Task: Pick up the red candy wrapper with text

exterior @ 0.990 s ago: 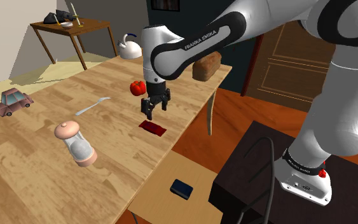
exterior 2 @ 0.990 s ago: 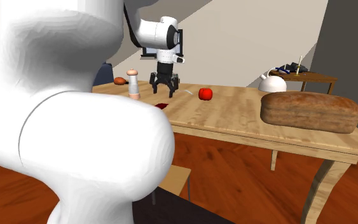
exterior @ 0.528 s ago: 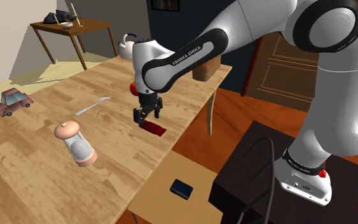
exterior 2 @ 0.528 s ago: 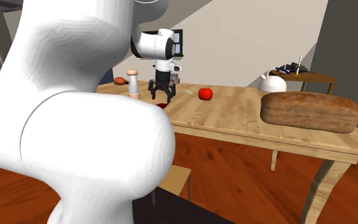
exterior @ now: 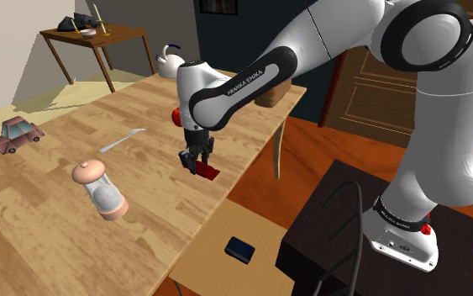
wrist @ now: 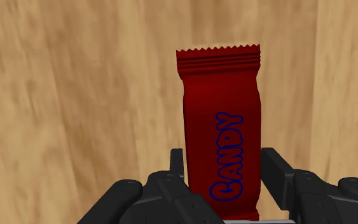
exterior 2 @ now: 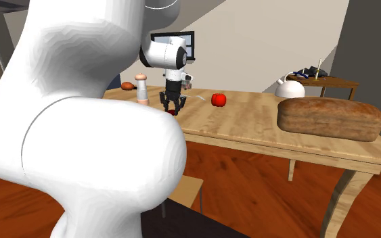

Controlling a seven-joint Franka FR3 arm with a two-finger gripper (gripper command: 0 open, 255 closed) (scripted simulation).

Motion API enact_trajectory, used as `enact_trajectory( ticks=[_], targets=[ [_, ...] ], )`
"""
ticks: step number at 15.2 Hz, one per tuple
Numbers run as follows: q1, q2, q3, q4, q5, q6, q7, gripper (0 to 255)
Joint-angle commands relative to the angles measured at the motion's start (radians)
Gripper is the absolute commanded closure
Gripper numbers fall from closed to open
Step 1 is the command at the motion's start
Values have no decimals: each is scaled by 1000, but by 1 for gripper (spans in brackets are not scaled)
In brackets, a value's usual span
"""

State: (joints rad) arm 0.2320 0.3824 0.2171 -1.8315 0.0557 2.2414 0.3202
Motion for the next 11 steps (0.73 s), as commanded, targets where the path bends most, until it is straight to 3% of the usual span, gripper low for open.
enact_trajectory(
  ticks=[1, 11],
  targets=[
    [0, 0, 0, -1, 0, 0, 0, 255],
    [-2, -23, 2, 21, 3, -45, 2, 255]
  ],
)
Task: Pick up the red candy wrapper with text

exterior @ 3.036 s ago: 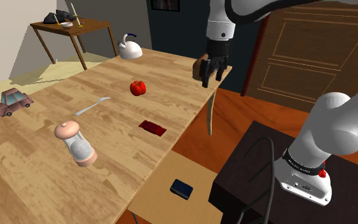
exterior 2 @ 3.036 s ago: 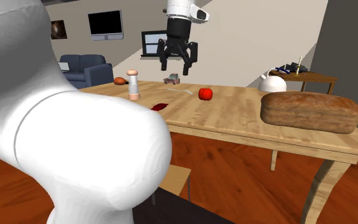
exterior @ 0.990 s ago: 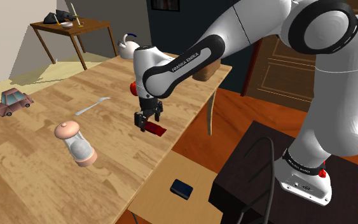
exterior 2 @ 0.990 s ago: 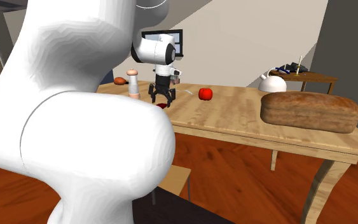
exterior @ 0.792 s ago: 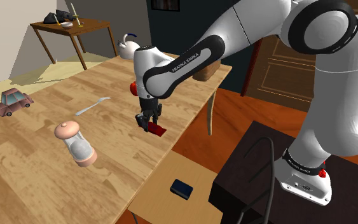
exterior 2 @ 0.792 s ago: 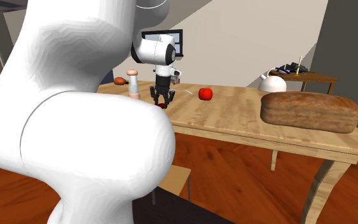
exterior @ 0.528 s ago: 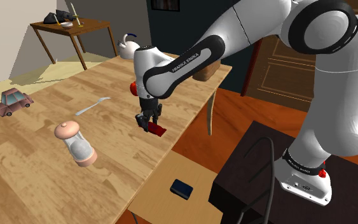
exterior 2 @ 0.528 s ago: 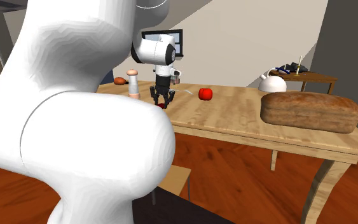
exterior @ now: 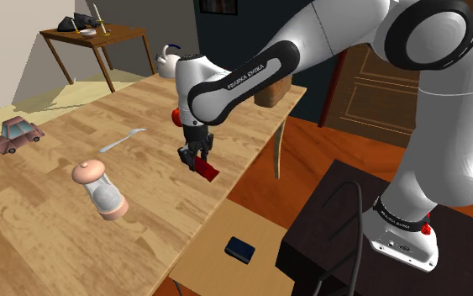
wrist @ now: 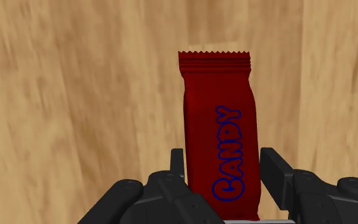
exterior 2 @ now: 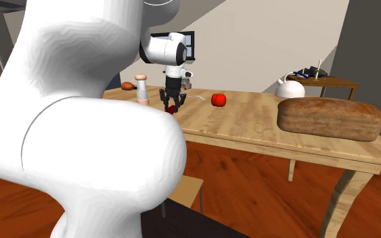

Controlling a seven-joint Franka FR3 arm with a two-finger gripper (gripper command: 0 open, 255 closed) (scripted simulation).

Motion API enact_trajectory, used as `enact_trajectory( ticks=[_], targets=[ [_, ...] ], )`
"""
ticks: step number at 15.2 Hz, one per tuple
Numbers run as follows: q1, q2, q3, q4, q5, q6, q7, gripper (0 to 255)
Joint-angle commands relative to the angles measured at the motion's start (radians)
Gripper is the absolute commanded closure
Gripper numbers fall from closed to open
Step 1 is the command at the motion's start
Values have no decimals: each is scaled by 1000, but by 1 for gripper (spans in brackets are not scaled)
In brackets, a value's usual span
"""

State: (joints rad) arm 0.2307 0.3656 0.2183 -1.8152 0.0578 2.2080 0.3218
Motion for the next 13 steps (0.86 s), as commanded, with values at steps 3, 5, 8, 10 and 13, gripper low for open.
enact_trajectory(
  ticks=[3, 5, 8, 10, 13],
  targets=[
    [-2, -25, 2, 21, 3, -45, 2, 255],
    [-3, -36, 3, 33, 5, -68, 3, 255],
    [-4, -51, 4, 53, 7, -103, 5, 255],
    [-4, -60, 4, 68, 8, -127, 7, 255],
    [-5, -65, 4, 77, 9, -141, 7, 255]
  ],
)
